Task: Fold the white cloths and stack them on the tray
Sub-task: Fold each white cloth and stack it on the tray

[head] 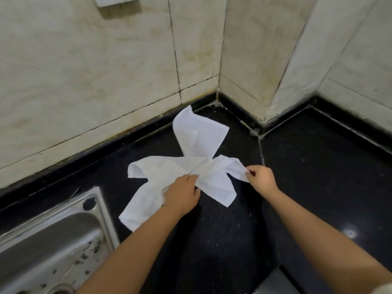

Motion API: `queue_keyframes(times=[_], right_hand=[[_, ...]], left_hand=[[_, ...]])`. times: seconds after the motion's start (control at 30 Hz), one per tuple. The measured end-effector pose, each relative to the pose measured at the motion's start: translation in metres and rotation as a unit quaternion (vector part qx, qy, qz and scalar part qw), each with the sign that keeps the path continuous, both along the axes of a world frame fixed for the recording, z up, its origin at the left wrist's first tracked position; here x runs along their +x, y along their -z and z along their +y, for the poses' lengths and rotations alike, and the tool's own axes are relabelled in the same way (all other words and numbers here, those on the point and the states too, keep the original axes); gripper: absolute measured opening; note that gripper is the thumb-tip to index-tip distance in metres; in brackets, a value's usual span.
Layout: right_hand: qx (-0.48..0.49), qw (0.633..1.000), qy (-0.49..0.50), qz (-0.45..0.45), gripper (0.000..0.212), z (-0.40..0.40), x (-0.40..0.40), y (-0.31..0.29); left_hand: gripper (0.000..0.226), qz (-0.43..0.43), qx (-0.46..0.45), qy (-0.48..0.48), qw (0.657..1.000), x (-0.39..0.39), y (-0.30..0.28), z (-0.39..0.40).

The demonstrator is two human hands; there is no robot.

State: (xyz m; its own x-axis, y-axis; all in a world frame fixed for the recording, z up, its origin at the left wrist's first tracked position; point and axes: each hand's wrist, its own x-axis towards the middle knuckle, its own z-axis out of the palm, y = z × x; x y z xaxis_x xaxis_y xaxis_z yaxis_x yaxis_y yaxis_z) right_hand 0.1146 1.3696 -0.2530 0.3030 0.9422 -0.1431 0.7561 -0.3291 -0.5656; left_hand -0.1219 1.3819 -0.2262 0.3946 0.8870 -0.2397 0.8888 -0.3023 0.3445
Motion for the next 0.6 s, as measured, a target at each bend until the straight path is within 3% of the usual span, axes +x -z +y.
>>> queue_keyframes(times=[0.13,0.23,0.33,0.43,0.6], right_hand=[[0.035,0.984,-0.172,-0.037,0.022,-0.039,0.013,-0.037],[0.027,0.975,-0.216,-0.045,0.022,-0.070,0.029,-0.072],[0.058,0.983,-0.168,-0.051,0.023,-0.096,0.052,-0.100],[0.089,0.990,-0.074,-0.078,0.021,-0.126,0.082,-0.121],[0.158,0.975,0.104,-0.121,0.021,-0.184,0.138,-0.148]], left_hand=[[0.059,-0.056,0.008,0.078,0.995,0.039,0.002,0.012],[0.042,-0.096,-0.022,0.166,0.981,0.074,-0.005,0.010],[0.012,-0.150,-0.067,0.212,0.963,0.103,-0.018,0.000],[0.015,-0.164,-0.092,0.256,0.948,0.132,-0.041,-0.010],[0.012,-0.142,-0.053,0.342,0.927,0.202,-0.086,-0.032]])
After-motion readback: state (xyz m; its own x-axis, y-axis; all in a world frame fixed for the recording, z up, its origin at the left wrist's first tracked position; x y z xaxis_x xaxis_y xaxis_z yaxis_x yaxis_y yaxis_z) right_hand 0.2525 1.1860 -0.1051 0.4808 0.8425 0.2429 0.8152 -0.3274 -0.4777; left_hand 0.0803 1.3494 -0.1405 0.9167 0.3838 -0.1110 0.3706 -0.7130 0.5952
